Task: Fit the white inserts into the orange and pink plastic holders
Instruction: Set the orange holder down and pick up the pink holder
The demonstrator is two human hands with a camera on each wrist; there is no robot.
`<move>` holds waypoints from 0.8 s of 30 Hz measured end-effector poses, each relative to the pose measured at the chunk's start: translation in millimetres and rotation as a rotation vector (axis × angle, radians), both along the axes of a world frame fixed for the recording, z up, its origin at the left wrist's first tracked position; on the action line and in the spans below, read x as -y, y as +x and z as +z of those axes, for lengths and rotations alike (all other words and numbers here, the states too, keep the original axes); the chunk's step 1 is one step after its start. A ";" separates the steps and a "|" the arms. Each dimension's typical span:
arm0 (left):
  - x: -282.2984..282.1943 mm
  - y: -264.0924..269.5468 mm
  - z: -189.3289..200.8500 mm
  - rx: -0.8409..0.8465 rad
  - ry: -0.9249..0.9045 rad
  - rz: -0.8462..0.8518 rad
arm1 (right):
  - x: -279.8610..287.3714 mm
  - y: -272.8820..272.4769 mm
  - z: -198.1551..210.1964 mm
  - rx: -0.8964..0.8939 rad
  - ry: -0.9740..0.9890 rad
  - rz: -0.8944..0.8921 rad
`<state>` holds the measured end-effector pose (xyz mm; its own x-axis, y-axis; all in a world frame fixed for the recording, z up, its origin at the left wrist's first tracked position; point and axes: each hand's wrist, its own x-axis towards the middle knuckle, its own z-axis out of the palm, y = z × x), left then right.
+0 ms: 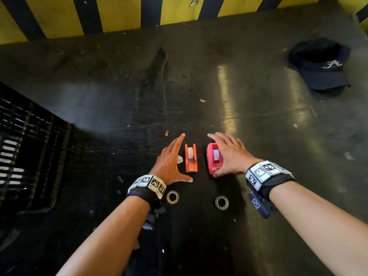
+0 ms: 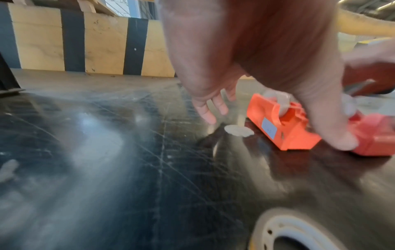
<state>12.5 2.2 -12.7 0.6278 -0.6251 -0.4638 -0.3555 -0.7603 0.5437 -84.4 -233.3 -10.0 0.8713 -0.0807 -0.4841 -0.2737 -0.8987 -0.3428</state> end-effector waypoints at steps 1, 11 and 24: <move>-0.4 2.1 2.3 0.002 -0.008 0.002 | 7.6 -5.8 -1.2 -0.017 -0.005 0.001; 12.2 -5.3 30.2 0.129 -0.146 -0.017 | 2.9 -29.2 -3.9 0.132 0.086 -0.094; 46.8 -23.4 70.2 0.348 -0.126 -0.243 | -14.8 -41.2 47.3 0.319 0.161 -0.036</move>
<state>-11.0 -44.6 57.5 0.5610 -0.8119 -0.1616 -0.6940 -0.5676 0.4429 -125.6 -218.6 37.3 0.9785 -0.0590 -0.1976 -0.1609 -0.8179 -0.5525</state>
